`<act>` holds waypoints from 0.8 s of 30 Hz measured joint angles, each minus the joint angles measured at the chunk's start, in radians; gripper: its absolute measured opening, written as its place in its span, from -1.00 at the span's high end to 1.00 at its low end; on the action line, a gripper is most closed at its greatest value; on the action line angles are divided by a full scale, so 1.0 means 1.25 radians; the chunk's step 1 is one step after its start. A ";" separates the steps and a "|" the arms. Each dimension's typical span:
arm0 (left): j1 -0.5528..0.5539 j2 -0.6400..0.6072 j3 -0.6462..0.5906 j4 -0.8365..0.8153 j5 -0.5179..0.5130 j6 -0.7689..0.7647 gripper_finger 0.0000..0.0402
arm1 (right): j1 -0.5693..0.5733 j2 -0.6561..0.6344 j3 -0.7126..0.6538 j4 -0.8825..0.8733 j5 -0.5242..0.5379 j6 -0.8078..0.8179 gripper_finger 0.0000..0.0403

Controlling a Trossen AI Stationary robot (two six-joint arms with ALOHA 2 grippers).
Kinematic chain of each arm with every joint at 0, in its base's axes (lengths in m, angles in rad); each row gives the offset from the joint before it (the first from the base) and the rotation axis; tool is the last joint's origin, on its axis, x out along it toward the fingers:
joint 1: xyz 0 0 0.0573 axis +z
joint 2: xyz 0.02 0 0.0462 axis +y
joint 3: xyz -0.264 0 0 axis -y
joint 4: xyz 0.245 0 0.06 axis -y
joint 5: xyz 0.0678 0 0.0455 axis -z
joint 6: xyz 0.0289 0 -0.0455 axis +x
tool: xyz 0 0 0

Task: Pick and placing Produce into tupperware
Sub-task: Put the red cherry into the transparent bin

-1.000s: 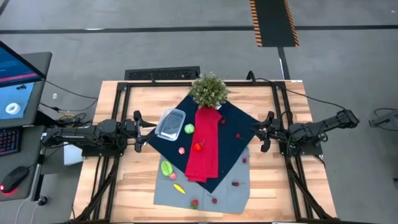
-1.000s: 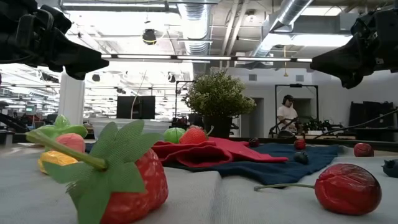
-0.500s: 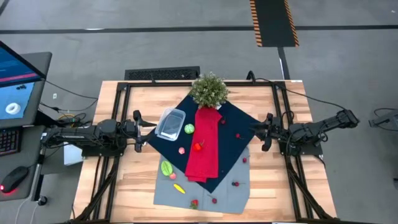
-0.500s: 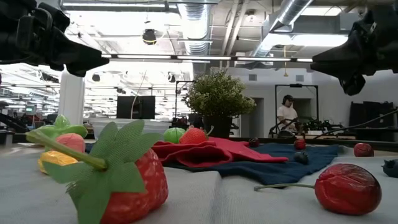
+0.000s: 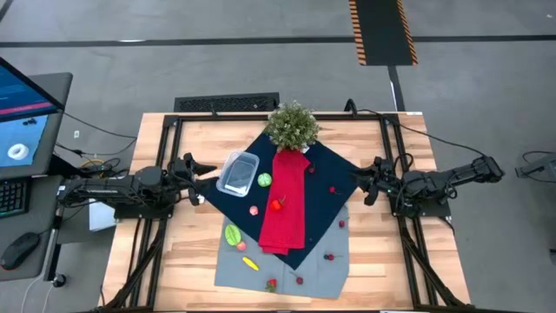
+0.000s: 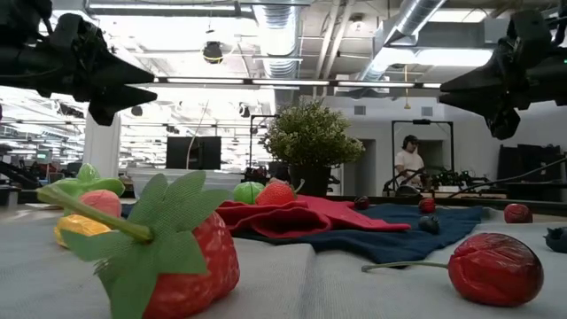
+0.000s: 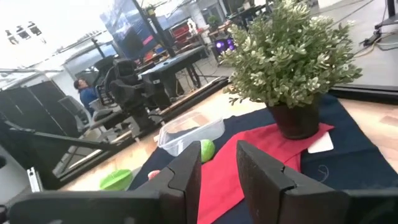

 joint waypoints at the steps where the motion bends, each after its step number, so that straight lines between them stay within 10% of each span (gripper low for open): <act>1: 0.000 -0.001 0.000 0.003 -0.003 -0.013 -0.02 | -0.002 0.000 0.000 0.000 0.002 -0.002 0.38; 24: -0.021 0.015 -0.005 0.008 -0.024 -0.104 -0.02 | 0.064 0.070 0.081 -0.006 -0.196 -0.130 0.38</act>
